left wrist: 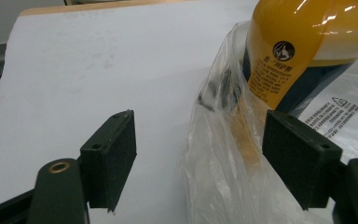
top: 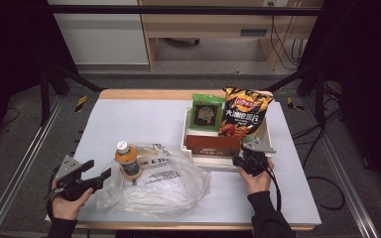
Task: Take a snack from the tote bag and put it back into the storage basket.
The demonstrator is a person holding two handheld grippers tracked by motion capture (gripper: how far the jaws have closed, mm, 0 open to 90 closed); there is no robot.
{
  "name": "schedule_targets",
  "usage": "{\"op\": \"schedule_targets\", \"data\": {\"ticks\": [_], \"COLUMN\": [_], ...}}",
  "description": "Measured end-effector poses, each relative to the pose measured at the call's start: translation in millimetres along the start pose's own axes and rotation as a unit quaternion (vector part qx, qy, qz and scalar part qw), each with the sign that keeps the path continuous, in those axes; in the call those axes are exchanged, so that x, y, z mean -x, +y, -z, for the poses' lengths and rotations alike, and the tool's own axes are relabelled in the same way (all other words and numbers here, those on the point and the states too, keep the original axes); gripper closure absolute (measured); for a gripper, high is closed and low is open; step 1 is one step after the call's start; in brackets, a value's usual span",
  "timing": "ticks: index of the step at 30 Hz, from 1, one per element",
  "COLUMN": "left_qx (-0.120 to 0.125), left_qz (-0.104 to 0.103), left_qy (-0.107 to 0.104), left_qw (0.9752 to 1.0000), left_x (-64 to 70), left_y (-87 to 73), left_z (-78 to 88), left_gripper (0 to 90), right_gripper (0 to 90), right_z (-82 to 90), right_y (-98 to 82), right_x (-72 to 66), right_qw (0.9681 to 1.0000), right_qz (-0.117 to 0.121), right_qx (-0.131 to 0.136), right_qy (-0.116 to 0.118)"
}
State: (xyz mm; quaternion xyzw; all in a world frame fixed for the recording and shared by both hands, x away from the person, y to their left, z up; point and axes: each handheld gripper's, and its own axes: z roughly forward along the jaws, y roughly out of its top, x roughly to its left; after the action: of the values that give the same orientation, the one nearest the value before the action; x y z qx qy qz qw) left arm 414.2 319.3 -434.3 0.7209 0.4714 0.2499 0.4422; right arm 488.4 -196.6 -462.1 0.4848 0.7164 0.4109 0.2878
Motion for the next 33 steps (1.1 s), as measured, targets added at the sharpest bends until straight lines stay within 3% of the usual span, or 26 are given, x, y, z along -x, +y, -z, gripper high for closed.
{"op": "schedule_targets", "data": {"ticks": [8, 12, 24, 33], "left_qx": [0.022, 0.03, 0.044, 0.052], "left_qz": [-0.004, -0.01, -0.027, -0.031], "left_qy": [-0.006, -0.011, -0.036, -0.036], "left_qw": [0.9997, 0.9994, 0.998, 0.9975], "left_x": [4.6, 10.9, 33.6, 47.4], "left_y": [8.3, 12.8, 28.8, 46.0], "left_z": [9.2, 10.7, 8.5, 2.6], "left_gripper": [25.3, 25.2, 24.7, 23.3], "right_gripper": [44.8, 40.0, 33.0, 32.0], "right_z": [21.3, 31.9, 55.4, 62.8], "right_y": [4.3, 6.1, 14.0, 19.3], "right_x": [0.3, 2.0, -5.7, -8.2], "right_qw": [0.9996, 0.9987, 0.9955, 0.9942], "right_qz": [-0.01, -0.021, -0.01, -0.009], "right_qx": [0.025, 0.038, 0.053, 0.055], "right_qy": [0.011, 0.028, 0.078, 0.091]}}
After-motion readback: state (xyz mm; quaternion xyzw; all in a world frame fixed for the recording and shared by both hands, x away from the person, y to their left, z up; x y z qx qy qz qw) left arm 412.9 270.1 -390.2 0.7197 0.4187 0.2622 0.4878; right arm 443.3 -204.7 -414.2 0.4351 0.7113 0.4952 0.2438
